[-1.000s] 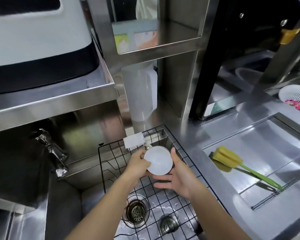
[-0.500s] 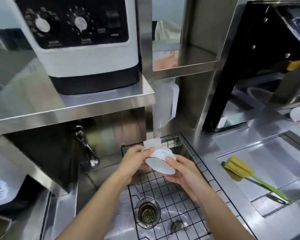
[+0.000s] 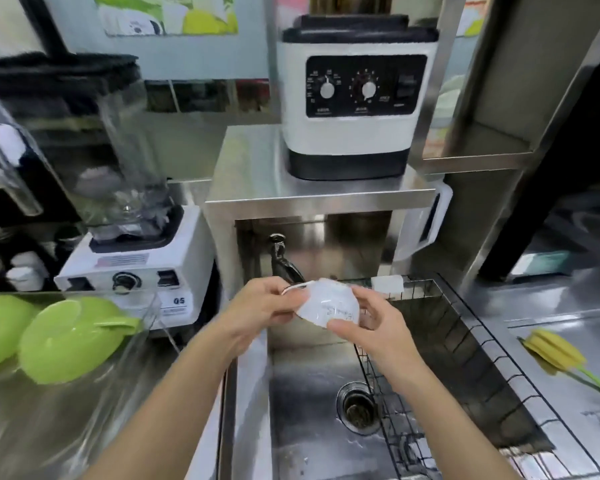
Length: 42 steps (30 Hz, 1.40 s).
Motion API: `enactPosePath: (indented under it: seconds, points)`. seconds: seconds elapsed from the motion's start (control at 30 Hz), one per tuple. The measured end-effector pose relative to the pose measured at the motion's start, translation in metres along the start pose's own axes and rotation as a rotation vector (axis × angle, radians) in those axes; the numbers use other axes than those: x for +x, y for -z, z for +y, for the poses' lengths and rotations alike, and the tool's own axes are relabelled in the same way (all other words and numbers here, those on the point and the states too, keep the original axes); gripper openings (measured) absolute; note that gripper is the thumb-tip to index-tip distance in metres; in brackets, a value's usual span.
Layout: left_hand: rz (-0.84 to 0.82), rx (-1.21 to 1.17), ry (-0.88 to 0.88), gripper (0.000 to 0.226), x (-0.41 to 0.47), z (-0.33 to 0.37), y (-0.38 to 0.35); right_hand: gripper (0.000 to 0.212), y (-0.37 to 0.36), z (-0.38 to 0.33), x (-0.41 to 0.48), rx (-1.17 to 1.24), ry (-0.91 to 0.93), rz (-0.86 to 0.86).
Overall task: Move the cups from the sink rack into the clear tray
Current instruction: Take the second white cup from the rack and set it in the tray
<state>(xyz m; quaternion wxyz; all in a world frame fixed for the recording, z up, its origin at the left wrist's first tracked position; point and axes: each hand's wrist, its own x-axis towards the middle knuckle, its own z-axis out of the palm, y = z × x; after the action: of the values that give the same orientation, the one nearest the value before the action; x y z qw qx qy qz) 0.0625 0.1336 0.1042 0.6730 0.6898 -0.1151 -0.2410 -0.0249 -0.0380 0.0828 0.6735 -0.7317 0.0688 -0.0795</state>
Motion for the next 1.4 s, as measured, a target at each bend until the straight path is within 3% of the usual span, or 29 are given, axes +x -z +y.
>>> enactPosePath:
  seconds: [0.17, 0.33, 0.47, 0.7, 0.9, 1.07, 1.4]
  points:
    - [0.007, 0.07, -0.078, 0.021, -0.067, 0.015, 0.062, 0.063, -0.067, -0.025, -0.021, -0.034, 0.111, -0.055]
    - [0.068, 0.147, -0.152, 0.048, -0.126, 0.022, 0.12, 0.066, -0.133, -0.044, -0.038, -0.056, 0.195, -0.137]
    - [0.166, 0.085, -0.164, 0.031, -0.166, 0.019, 0.16, 0.065, -0.183, -0.053, -0.051, -0.08, 0.251, -0.196]
    - [0.276, 0.26, -0.217, 0.055, -0.22, 0.009, 0.204, 0.069, -0.245, -0.055, -0.067, -0.156, 0.298, -0.262]
    - [0.285, 0.635, -0.106, 0.06, -0.236, -0.012, 0.218, 0.074, -0.262, -0.043, -0.078, -0.215, 0.258, -0.305]
    - [0.254, 0.672, -0.123, 0.045, -0.233, -0.021, 0.212, 0.068, -0.268, -0.033, -0.089, -0.424, 0.253, -0.327]
    - [0.275, 0.765, -0.156, 0.051, -0.222, -0.029, 0.217, 0.07, -0.276, -0.03, -0.087, -0.538, 0.239, -0.245]
